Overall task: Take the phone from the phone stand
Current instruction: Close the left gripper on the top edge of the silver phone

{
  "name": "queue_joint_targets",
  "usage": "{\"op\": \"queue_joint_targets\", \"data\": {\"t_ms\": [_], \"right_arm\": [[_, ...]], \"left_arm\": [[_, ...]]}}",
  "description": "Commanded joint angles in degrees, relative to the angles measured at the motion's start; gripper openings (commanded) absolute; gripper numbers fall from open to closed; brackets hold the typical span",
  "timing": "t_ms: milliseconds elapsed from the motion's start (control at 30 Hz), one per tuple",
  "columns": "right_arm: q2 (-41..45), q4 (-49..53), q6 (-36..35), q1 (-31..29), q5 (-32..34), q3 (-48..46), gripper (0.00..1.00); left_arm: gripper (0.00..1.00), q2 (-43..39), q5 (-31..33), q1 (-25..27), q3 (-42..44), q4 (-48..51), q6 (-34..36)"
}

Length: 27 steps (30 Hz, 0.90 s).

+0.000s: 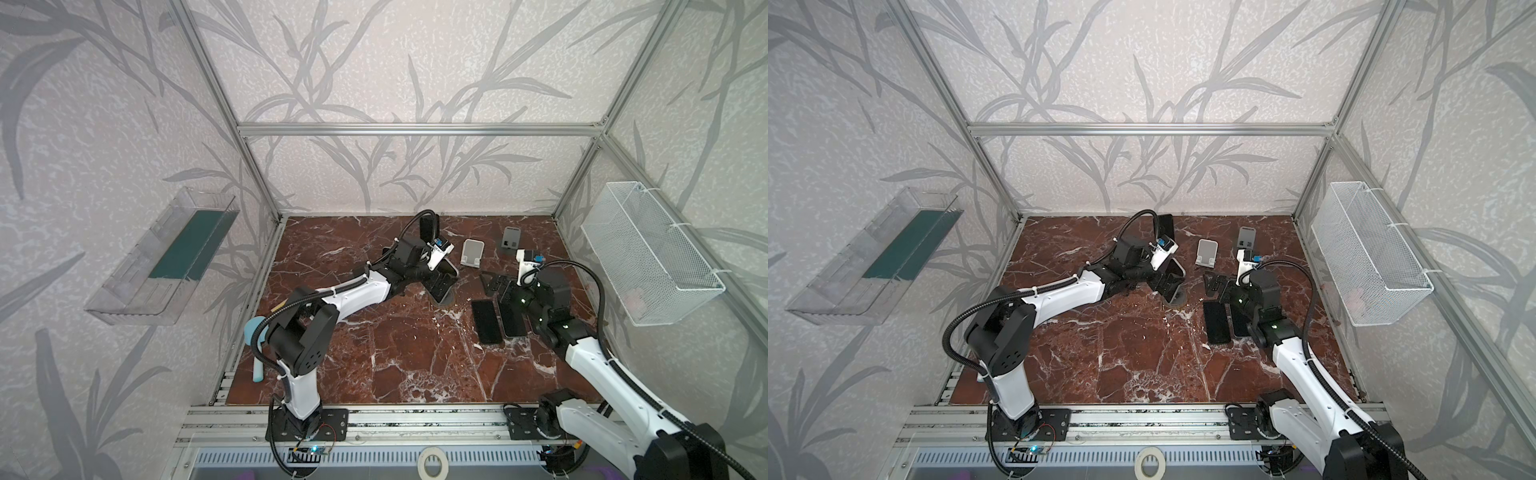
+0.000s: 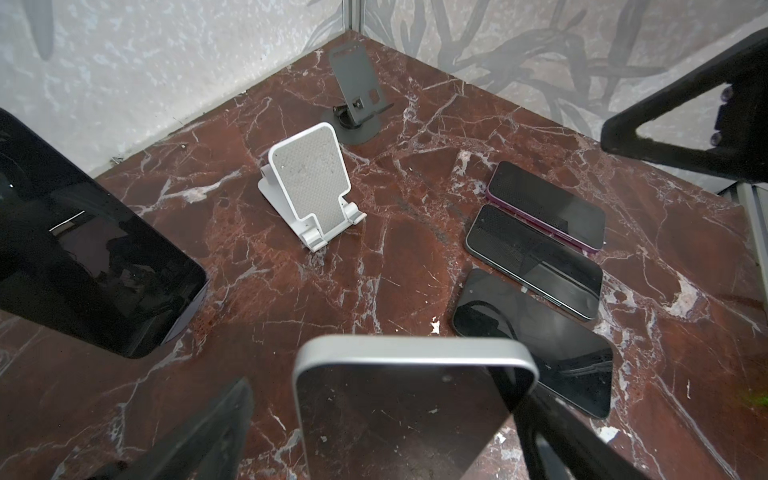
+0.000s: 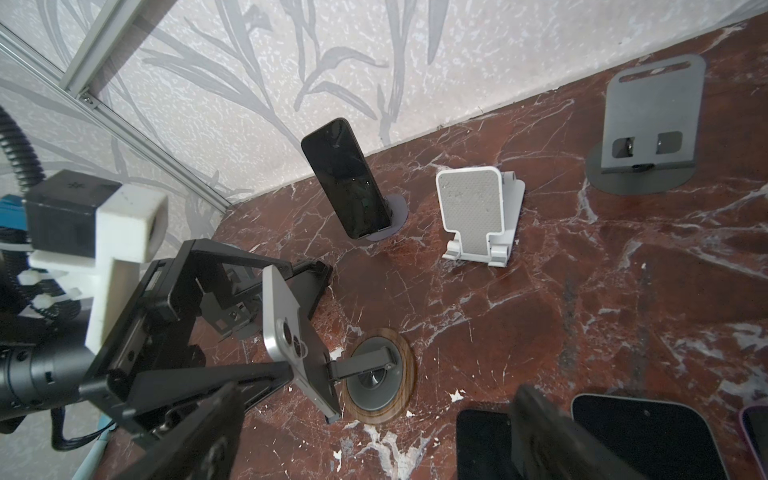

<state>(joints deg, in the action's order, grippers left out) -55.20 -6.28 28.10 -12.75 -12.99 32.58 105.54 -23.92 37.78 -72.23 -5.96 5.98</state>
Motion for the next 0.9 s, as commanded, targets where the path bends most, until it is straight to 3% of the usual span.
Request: {"op": "queue_joint_targets", "data": {"t_ms": [0,200,433,867], "right_arm": [[0.0,-1.7,0.1,0.1,-0.2,-0.7,1.0],[-0.2,-2.4,0.7,0.1,-0.5,-1.0,0.99],[-0.1,-2.7,0.8,0.1,-0.5,-1.2,0.98],[0.2,-3.0,1.0,0.1,-0.6,-1.5,0.98]], "left_arm": [[0.95,0.7,-2.3,0.1,-1.1,0.6,0.9],[0.88,1.7,-3.4,0.0,-1.4,-1.8,-0.8],[0.73,2.1,-4.8,0.0,-1.0,-3.3,-1.9],[0.68,-1.6,-2.2,0.1,1.1,-3.2,-1.1]]}}
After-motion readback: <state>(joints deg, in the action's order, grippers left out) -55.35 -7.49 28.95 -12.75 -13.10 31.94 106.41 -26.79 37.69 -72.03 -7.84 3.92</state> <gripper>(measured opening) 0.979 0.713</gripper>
